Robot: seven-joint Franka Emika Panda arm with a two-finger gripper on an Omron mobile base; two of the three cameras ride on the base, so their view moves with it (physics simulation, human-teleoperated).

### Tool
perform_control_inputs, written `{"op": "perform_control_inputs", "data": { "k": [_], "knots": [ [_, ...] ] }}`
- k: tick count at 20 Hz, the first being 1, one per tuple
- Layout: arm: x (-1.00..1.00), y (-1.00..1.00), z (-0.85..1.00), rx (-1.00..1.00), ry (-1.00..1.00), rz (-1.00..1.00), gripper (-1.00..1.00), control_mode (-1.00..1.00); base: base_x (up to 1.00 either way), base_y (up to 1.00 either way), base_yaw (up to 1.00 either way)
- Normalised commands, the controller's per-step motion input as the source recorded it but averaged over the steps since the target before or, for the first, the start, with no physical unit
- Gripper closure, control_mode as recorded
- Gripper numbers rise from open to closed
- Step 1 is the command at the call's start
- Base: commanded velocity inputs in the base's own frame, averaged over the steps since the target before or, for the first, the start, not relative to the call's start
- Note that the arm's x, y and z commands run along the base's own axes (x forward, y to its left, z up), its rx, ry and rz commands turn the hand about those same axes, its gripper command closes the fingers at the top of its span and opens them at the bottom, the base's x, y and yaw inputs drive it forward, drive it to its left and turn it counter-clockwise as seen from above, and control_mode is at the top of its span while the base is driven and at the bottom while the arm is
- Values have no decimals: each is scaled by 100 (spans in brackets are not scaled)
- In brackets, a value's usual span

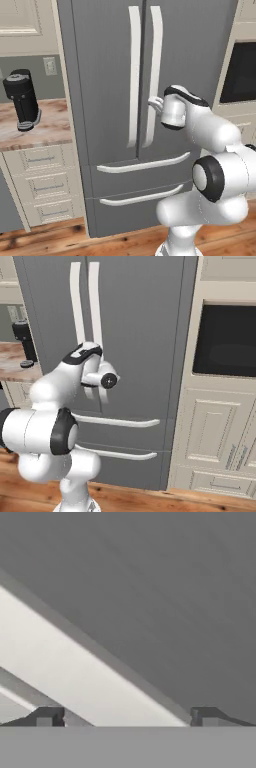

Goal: Place the potato in the correct fridge rack based on whether it is a fruit or vegetable. Finally, close the fridge door.

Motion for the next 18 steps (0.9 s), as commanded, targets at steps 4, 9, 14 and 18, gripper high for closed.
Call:
{"op": "perform_control_inputs", "data": {
  "k": [4, 9, 14, 18],
  "knots": [
    [73, 0, 0, 0, 0, 0, -100, -100, 0, 0, 0],
    [71, 0, 0, 0, 0, -1, -100, -100, 0, 0, 0],
    [24, 0, 0, 0, 0, 0, -100, -100, 0, 0, 0],
    [0, 0, 0, 0, 0, 0, -100, -100, 0, 0, 0]
  ]
}}
